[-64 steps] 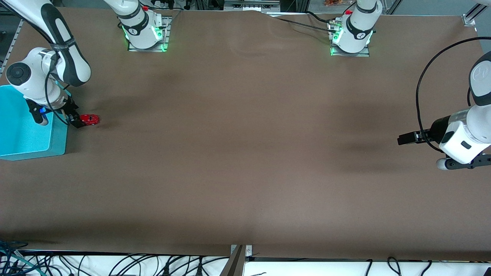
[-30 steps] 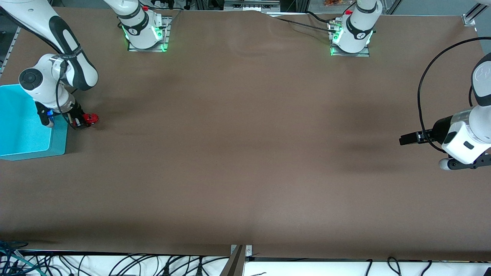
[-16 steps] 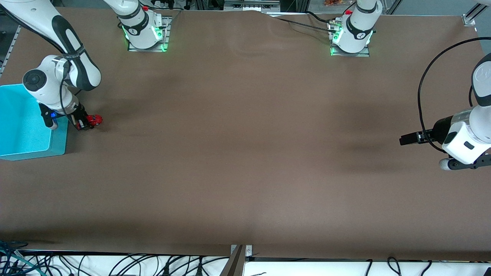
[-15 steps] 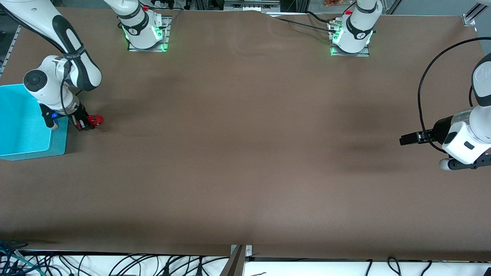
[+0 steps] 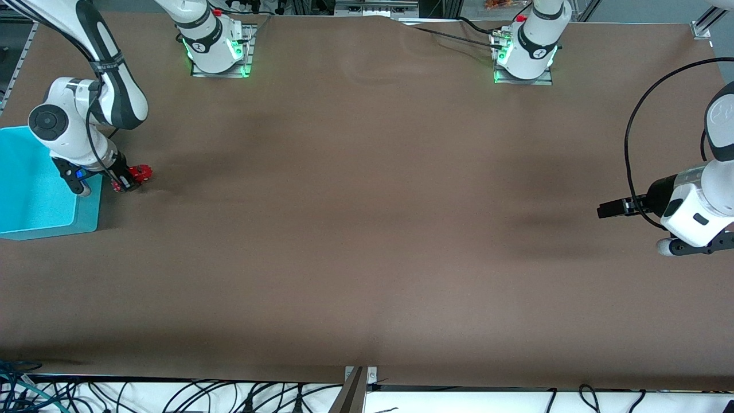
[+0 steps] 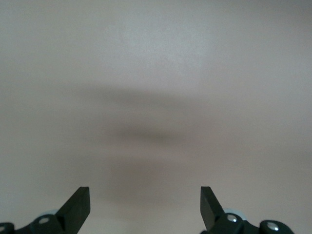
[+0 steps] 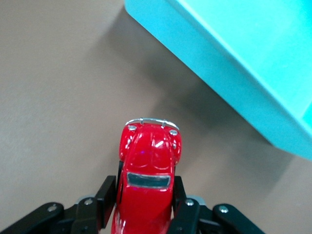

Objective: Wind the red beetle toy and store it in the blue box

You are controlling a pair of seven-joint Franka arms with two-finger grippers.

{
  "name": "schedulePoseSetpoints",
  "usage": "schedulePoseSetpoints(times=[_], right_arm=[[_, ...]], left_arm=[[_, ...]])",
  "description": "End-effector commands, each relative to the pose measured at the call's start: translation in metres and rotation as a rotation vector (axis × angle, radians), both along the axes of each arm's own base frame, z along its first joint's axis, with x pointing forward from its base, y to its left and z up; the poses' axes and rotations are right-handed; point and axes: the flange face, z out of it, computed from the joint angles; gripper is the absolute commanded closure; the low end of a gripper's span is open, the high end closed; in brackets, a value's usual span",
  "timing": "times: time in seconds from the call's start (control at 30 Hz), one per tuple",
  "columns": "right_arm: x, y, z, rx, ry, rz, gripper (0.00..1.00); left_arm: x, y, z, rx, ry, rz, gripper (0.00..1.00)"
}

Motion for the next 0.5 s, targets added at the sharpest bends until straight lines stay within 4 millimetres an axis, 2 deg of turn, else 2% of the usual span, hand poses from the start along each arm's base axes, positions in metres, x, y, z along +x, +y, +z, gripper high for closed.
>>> schedulePoseSetpoints(times=[0.0, 0.17, 0.3, 0.47], right_arm=[[0.013, -0.004, 0.038, 0.001, 0.085, 0.157, 1.00], [0.016, -0.012, 0.055, 0.039, 0.134, 0.310, 1.00], [0.017, -0.019, 0.062, 0.058, 0.160, 0.402, 1.00], [0.014, -0.043, 0.071, 0.079, 0.186, 0.520, 1.00]], left_arm=[[0.007, 0.002, 0.002, -0.014, -0.007, -0.013, 0.00], [0.008, 0.002, 0.005, -0.014, -0.013, -0.013, 0.00], [0.008, 0.002, 0.004, -0.014, -0.012, -0.013, 0.00], [0.008, 0.002, 0.004, -0.014, -0.012, -0.013, 0.00]])
